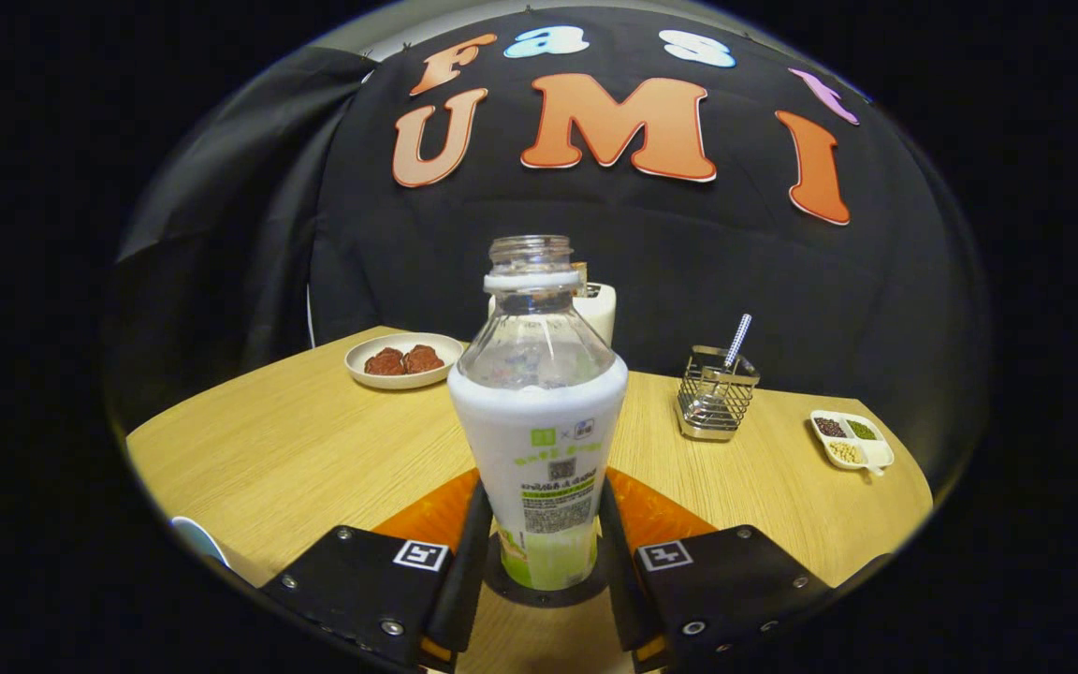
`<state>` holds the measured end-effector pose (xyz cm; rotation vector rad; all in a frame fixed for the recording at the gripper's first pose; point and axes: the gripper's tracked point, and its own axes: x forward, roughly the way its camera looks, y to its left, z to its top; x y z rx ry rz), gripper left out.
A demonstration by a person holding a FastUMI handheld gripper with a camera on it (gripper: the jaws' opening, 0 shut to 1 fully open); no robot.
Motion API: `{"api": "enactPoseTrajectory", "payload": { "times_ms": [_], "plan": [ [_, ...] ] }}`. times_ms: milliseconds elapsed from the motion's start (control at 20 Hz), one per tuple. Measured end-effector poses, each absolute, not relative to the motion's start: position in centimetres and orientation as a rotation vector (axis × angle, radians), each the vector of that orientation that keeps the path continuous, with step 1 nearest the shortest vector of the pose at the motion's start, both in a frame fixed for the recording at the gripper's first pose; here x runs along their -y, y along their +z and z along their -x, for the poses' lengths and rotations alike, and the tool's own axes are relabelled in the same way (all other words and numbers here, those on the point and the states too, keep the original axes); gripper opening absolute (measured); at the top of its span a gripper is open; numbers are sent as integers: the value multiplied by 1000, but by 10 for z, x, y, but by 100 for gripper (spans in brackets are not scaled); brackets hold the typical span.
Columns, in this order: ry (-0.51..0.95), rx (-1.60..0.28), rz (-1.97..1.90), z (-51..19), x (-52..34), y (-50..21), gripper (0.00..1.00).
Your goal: Take the bottle from table, then pour the juice into the cup, finally place the bottle on the coaster
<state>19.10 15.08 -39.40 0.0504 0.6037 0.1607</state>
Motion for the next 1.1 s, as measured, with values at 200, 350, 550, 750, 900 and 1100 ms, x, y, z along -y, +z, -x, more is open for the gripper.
{"api": "enactPoseTrajectory", "payload": {
  "times_ms": [200,350,550,750,900,1100],
  "plan": [
    [143,-662,-88,-184,-146,-406,66],
    [163,-720,-157,-170,-148,-405,80],
    [155,-695,-201,-152,-134,-375,90],
    [172,-578,-166,-132,-124,-309,92],
    [186,-499,-153,-110,-120,-258,92],
    [165,-402,-161,-87,-107,-188,93]
  ]
}}
